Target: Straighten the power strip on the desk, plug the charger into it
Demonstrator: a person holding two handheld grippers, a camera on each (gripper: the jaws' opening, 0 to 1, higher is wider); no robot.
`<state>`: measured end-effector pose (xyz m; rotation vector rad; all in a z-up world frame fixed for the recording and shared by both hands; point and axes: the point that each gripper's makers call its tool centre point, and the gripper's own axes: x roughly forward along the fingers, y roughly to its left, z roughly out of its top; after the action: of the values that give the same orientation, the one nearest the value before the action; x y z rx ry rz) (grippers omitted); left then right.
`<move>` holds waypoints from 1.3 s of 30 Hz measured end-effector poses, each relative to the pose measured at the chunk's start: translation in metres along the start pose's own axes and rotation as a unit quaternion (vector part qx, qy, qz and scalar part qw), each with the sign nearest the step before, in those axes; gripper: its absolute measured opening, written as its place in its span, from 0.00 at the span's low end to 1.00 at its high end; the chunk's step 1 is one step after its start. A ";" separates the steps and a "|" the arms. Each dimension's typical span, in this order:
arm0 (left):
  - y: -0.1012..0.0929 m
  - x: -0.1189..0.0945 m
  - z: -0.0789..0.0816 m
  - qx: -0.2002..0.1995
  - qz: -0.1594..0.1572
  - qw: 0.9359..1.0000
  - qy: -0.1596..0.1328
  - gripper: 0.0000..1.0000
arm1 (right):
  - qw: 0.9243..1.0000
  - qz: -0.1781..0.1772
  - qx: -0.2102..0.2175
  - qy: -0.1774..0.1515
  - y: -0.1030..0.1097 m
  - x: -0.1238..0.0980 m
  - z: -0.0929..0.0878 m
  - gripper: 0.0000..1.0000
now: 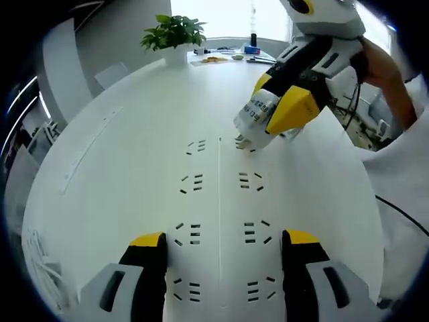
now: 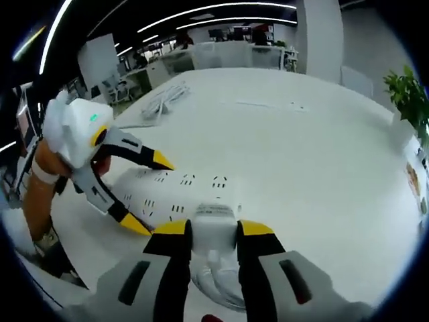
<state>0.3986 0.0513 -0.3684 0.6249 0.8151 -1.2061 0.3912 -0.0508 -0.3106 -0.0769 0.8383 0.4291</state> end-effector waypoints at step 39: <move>-0.010 0.002 -0.001 -0.034 0.028 0.999 -0.011 0.70 | 0.990 0.014 -0.040 0.132 0.001 0.025 0.005 0.25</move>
<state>0.3885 0.0486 -0.3703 0.5735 0.8119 -1.1276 0.4092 -0.0405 -0.3256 -0.1987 1.0836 0.4854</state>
